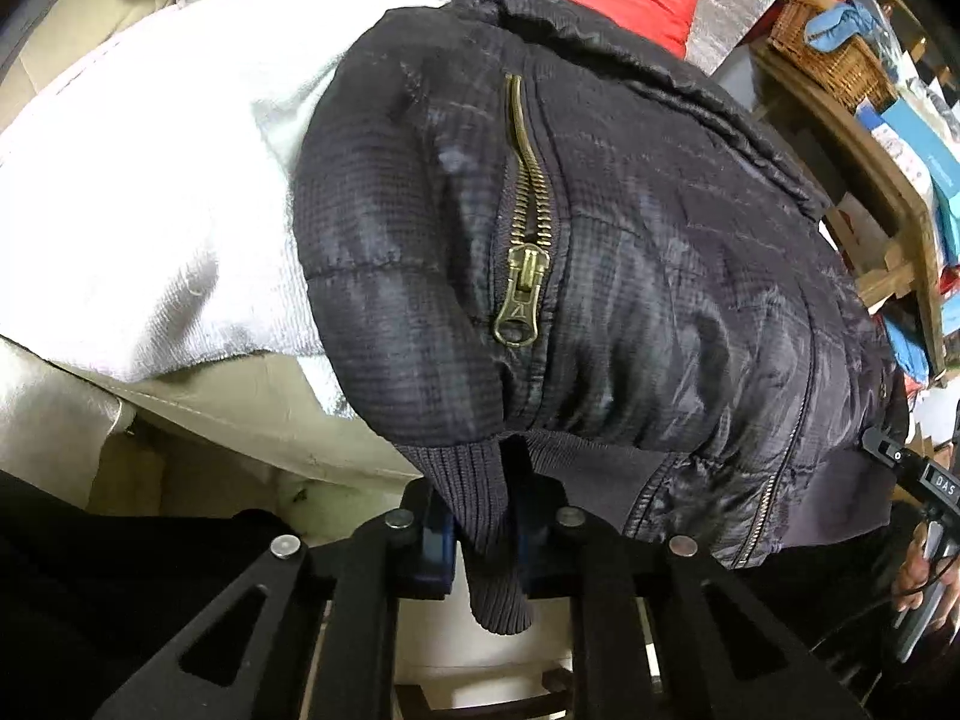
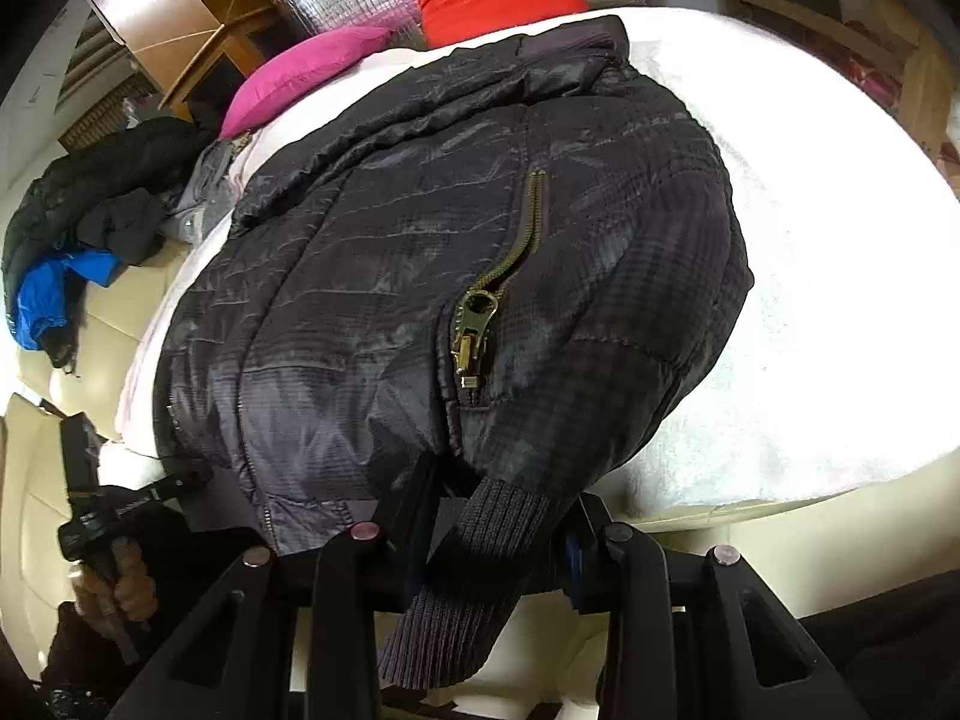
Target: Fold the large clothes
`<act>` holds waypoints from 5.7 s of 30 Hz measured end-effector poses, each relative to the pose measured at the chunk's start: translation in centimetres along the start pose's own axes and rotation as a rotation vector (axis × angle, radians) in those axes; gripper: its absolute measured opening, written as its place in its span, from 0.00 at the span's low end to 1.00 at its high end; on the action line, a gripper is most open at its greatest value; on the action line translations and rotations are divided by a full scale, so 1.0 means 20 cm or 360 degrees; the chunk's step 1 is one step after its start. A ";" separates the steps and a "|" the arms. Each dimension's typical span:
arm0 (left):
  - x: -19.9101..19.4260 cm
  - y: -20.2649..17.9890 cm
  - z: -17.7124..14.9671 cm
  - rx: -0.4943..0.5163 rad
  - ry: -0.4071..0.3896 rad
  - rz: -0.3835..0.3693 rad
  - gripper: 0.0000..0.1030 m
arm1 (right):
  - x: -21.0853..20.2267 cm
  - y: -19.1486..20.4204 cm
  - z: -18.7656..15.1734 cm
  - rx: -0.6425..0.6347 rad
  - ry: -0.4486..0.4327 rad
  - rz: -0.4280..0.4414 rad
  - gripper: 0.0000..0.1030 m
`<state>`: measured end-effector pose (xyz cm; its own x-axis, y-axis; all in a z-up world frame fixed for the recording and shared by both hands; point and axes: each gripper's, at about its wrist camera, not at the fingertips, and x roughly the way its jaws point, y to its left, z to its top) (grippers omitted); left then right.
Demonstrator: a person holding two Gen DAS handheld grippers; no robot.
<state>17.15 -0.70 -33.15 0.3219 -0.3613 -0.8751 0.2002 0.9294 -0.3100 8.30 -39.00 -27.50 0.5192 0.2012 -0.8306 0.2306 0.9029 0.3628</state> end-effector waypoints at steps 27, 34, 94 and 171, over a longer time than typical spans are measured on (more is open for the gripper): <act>-0.45 -0.18 0.27 0.0284 -0.0149 -0.0377 0.09 | -0.38 0.09 0.21 -0.0070 -0.0236 0.0247 0.21; -0.65 -0.19 0.71 0.0208 -0.0323 -0.0549 0.09 | -0.50 0.09 0.52 -0.0001 -0.0423 0.0398 0.18; 0.38 -0.47 1.66 -0.0020 -0.0555 0.0536 0.90 | 0.63 0.25 1.75 -0.0138 -0.0098 -0.0262 0.87; 0.20 -0.34 1.74 0.0279 -0.0630 0.0822 0.91 | 0.59 -0.24 1.69 0.0031 -0.0361 -0.0497 0.21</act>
<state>49.26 -11.17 -21.55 0.7248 0.0948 -0.6824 0.0662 0.9763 0.2060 41.06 -53.70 -24.73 0.5901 -0.1733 -0.7885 0.4205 0.8997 0.1170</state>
